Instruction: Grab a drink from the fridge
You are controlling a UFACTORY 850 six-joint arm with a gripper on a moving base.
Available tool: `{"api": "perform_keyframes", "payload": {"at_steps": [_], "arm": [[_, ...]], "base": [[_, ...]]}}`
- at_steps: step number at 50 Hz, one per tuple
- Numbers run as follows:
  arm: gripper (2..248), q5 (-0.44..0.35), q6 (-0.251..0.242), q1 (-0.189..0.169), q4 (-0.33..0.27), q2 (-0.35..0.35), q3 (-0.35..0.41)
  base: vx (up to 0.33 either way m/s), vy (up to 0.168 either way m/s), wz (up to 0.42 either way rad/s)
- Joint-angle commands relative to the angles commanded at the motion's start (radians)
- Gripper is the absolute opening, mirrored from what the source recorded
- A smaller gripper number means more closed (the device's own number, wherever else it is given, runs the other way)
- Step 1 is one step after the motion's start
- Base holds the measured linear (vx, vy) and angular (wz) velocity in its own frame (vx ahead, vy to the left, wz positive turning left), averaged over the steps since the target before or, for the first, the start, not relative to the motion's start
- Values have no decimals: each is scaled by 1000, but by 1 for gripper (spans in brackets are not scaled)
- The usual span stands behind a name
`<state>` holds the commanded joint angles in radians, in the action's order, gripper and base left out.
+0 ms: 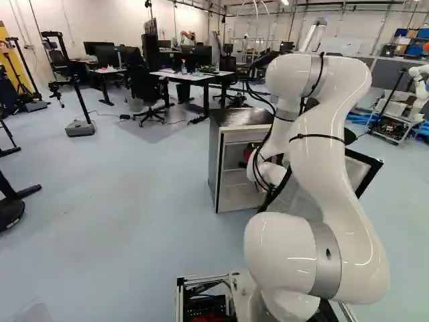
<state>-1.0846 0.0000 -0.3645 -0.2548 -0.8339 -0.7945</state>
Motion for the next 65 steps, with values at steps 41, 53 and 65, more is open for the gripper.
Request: {"api": "perform_keyframes", "payload": {"at_steps": [41,53,65], "arm": [[247,0,0,12,0,-176,-162],[247,0,0,14,0,-194,-197],[247,6,0,13,0,-215,-236]], "base": [[0,0,0],[0,0,0],[0,0,0]]}}
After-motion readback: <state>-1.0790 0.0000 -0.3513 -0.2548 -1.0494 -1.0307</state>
